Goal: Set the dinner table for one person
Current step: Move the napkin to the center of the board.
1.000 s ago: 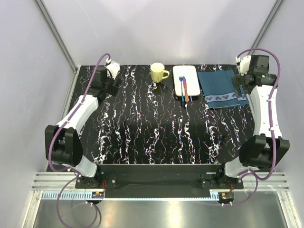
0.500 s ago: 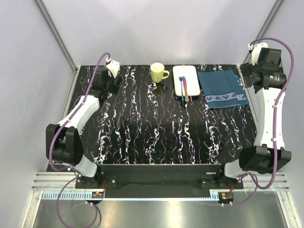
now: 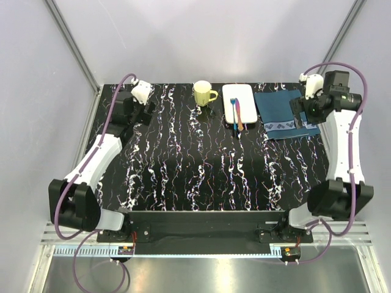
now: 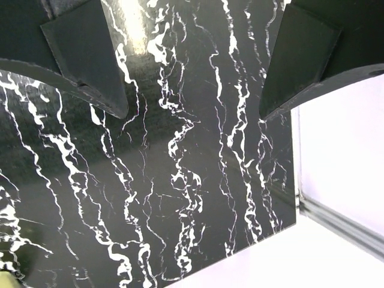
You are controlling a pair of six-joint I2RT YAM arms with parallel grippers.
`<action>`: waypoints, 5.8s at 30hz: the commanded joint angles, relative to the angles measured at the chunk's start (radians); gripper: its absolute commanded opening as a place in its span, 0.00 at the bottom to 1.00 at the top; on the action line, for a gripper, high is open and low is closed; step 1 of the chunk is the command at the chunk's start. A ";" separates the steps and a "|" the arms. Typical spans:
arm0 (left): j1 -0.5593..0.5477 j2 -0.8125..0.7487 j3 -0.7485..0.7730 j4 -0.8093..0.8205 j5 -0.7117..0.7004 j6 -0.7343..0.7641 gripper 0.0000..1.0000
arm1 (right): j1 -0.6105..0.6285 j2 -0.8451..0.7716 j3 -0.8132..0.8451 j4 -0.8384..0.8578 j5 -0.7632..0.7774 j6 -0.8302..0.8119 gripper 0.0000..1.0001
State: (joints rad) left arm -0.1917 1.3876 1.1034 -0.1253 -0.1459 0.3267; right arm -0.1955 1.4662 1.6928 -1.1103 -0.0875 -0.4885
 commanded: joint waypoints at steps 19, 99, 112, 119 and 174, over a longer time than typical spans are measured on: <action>-0.048 0.137 0.197 -0.231 -0.314 0.135 0.99 | 0.151 0.309 -0.140 0.423 0.163 -0.078 1.00; -0.058 0.183 0.246 -0.224 -0.391 0.054 0.99 | 0.304 0.704 -0.097 0.681 0.410 -0.053 0.68; -0.058 0.169 0.223 -0.214 -0.396 0.055 0.99 | 0.384 0.655 -0.220 0.733 0.473 -0.087 0.65; -0.058 0.171 0.230 -0.208 -0.394 0.055 0.99 | 0.383 0.668 -0.265 0.762 0.519 -0.094 0.41; -0.084 0.136 0.211 -0.217 -0.340 0.140 0.99 | 0.214 0.128 -0.369 0.386 0.348 0.014 0.00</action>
State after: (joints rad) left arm -0.2699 1.5578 1.2987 -0.3714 -0.5041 0.4530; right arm 0.0242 1.6501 1.3586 -0.6594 0.2672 -0.4915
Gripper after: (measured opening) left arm 0.985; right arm 0.011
